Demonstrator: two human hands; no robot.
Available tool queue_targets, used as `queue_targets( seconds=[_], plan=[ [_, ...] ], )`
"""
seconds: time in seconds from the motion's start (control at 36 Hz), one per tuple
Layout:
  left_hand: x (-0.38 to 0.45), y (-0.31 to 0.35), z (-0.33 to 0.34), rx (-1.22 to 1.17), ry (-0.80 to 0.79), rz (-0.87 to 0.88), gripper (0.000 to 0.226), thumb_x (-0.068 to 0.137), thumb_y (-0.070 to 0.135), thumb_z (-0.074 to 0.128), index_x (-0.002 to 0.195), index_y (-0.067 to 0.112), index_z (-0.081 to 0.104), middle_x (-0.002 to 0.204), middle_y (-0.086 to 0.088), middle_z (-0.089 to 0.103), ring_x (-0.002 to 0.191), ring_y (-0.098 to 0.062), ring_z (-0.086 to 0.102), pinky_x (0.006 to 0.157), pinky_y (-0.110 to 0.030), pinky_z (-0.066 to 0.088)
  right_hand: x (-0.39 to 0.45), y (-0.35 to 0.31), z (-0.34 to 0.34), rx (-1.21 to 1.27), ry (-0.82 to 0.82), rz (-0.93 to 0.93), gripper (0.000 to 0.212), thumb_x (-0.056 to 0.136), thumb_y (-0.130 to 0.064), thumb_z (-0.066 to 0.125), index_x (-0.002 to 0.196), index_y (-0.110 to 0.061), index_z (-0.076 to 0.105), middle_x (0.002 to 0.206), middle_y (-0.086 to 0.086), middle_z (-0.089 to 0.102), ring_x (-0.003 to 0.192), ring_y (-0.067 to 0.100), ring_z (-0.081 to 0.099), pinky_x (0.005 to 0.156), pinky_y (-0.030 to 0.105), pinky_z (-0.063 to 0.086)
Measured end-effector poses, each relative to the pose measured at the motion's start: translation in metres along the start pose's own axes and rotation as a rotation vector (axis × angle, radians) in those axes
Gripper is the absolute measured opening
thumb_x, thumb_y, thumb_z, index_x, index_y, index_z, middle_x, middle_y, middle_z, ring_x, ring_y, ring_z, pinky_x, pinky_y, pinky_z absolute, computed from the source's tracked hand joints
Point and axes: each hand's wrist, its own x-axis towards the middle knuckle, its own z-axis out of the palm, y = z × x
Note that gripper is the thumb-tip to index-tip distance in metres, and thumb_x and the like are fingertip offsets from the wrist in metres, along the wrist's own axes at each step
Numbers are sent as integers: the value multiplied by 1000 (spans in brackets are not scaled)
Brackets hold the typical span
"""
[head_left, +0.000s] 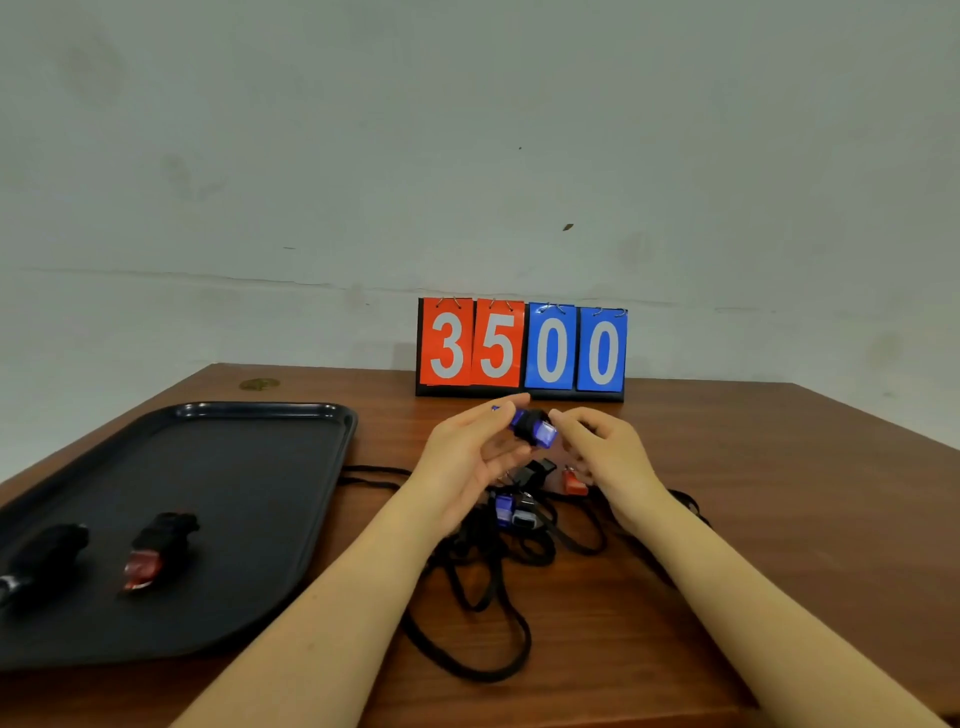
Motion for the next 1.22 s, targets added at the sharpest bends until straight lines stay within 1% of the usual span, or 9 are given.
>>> queue_targets(
  seconds=[0.14, 0.28, 0.42, 0.56, 0.72, 0.81, 0.92, 1.08, 1.22],
  plan=[
    [2, 3, 1, -256, 38, 18, 24, 93, 12, 57, 114, 10, 67, 106, -12, 72, 87, -18, 72, 70, -26, 59, 3, 6, 1, 43, -20, 60, 25, 97, -24, 54, 80, -9, 66, 52, -4, 46, 49, 9, 38, 46, 19, 32],
    [3, 5, 0, -506, 105, -3, 27, 91, 12, 58, 118, 8, 62, 112, -18, 68, 91, -25, 72, 62, -25, 59, -2, 11, 8, -242, -92, -152, 23, 96, -26, 54, 78, -18, 65, 63, -8, 58, 59, 0, 51, 59, 14, 41],
    [6, 5, -6, -677, 199, -14, 33, 94, 13, 57, 125, 4, 56, 116, -21, 65, 96, -29, 69, 62, -24, 59, -4, 9, 13, -261, -77, -276, 19, 96, -26, 55, 79, -21, 63, 70, -2, 60, 64, 8, 53, 62, 17, 41],
    [10, 5, -10, -754, 236, 22, 28, 96, 14, 55, 121, 2, 57, 116, -21, 63, 99, -29, 67, 60, -25, 59, -2, 10, 11, -212, -14, -192, 21, 97, -25, 53, 81, -16, 64, 64, -6, 57, 58, 1, 50, 55, 13, 38],
    [9, 15, -18, -886, 226, 100, 25, 97, 13, 53, 116, -3, 57, 117, -24, 62, 105, -31, 65, 64, -26, 60, 5, 18, 3, -219, 72, -45, 26, 96, -21, 52, 72, -13, 60, 64, -2, 56, 60, 10, 50, 62, 28, 42],
    [8, 19, -22, -886, 232, 125, 25, 97, 12, 53, 116, -3, 57, 114, -24, 64, 107, -31, 65, 65, -25, 60, 9, 23, -2, -298, 68, -23, 27, 95, -19, 53, 70, -14, 59, 62, -4, 55, 61, 10, 51, 65, 28, 43],
    [9, 18, -25, -900, 245, 124, 27, 98, 13, 53, 119, -3, 56, 113, -23, 65, 110, -32, 63, 60, -26, 59, 5, 25, 0, -403, -20, -85, 24, 96, -25, 52, 78, -12, 62, 70, 3, 60, 68, 14, 57, 66, 24, 43],
    [10, 16, -36, -926, 353, 168, 28, 99, 14, 51, 124, 0, 54, 122, -21, 61, 117, -32, 59, 70, -27, 60, -3, 19, 8, -503, -203, -253, 25, 97, -28, 53, 73, -30, 54, 67, -1, 58, 62, 8, 53, 60, 18, 40],
    [10, 16, -38, -969, 353, 161, 36, 99, 14, 52, 132, -1, 50, 113, -22, 63, 105, -33, 63, 65, -26, 60, -6, 14, 11, -551, -289, -261, 27, 99, -30, 50, 72, -34, 53, 69, -5, 58, 67, 5, 56, 63, 18, 43]
  ],
)
